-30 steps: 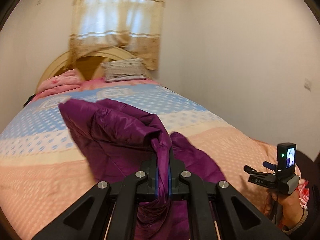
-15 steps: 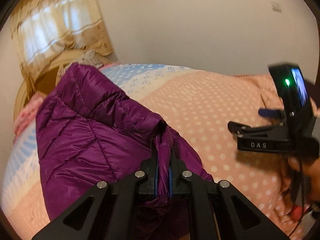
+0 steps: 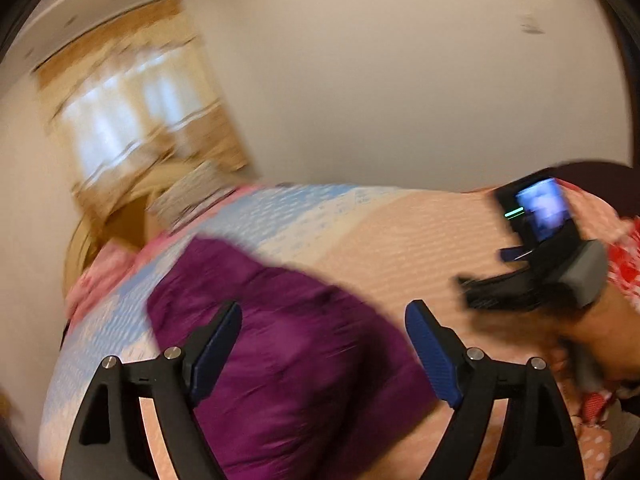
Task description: Fold large clothes
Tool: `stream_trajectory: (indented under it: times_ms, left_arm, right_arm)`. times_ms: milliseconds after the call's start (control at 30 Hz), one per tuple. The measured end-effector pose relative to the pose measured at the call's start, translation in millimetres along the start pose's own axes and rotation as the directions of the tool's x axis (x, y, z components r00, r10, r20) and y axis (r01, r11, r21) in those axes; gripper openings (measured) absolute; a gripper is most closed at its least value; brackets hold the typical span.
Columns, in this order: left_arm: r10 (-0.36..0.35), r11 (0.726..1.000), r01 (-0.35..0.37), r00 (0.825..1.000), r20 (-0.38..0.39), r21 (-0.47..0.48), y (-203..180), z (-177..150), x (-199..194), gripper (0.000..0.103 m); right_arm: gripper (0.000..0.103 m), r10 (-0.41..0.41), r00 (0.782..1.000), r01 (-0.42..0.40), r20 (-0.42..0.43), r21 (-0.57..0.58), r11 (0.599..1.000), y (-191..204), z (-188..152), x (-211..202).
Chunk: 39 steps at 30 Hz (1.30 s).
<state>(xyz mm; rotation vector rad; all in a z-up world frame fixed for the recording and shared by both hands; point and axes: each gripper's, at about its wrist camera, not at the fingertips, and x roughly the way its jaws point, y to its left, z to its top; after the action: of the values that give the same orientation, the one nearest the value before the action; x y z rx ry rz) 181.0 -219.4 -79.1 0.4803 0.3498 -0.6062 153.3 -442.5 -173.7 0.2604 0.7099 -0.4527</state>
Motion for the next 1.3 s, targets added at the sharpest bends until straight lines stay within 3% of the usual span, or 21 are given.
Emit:
stream_trajectory:
  times_ms: [100,167,267,333,400,533,633,733,833,933,1133,1200,1300]
  left_arm:
    - [0.104,0.984,-0.119,0.988,-0.114,-0.133,59,-18,23,0.086]
    - [0.156,0.947,-0.203,0.968,-0.196,-0.248,105,-35,40,0.086]
    - [0.212,0.852,-0.318,0.936,-0.282,-0.415,165,-60,58,0.086]
    - [0.198,0.783,-0.349,0.924,-0.326,-0.515,197,-76,68,0.086]
    - [0.185,0.736,-0.373,0.913,-0.363,-0.564,215,-86,77,0.087]
    - [0.158,0.696,-0.373,0.913,-0.375,-0.614,228,-97,89,0.087]
    - [0.139,0.674,-0.364,0.917,-0.373,-0.643,233,-100,95,0.087]
    - [0.153,0.659,-0.376,0.915,-0.374,-0.651,238,-99,101,0.088]
    - [0.140,0.638,-0.356,0.926,-0.352,-0.683,249,-97,107,0.088]
    - [0.123,0.644,-0.323,0.938,-0.323,-0.694,248,-89,116,0.088]
    - [0.045,0.705,-0.228,0.959,-0.279,-0.671,211,-59,149,0.088]
    - [0.048,0.754,-0.206,0.964,-0.260,-0.624,187,-39,159,0.088]
    - [0.074,0.824,-0.216,0.958,-0.279,-0.524,158,-21,174,0.089]
  right_arm:
    - [0.078,0.028,0.999,-0.026,0.040,-0.039,0.999,24,23,-20]
    - [0.078,0.064,0.995,-0.059,0.072,-0.074,0.996,49,42,-36]
    - [0.076,0.126,0.987,-0.109,0.099,-0.158,0.981,99,70,-56]
    - [0.065,0.155,0.982,-0.130,0.106,-0.216,0.968,136,85,-66]
    - [0.062,0.195,0.977,-0.169,0.090,-0.243,0.955,173,101,-71]
    - [0.062,0.219,0.972,-0.181,0.088,-0.319,0.931,243,116,-68]
    - [0.055,0.228,0.972,-0.194,0.062,-0.336,0.921,280,116,-43]
    - [0.052,0.267,0.962,-0.236,0.054,-0.323,0.916,300,113,-9]
    - [0.046,0.212,0.977,-0.195,0.015,-0.329,0.924,302,104,19]
    - [0.043,0.167,0.986,-0.159,-0.006,-0.339,0.927,281,92,44]
    - [0.039,0.116,0.993,-0.121,-0.035,-0.237,0.964,211,82,72]
    - [0.039,0.130,0.991,-0.136,-0.042,-0.195,0.971,195,83,74]
    - [0.039,0.168,0.984,-0.175,-0.054,-0.155,0.972,182,83,78]
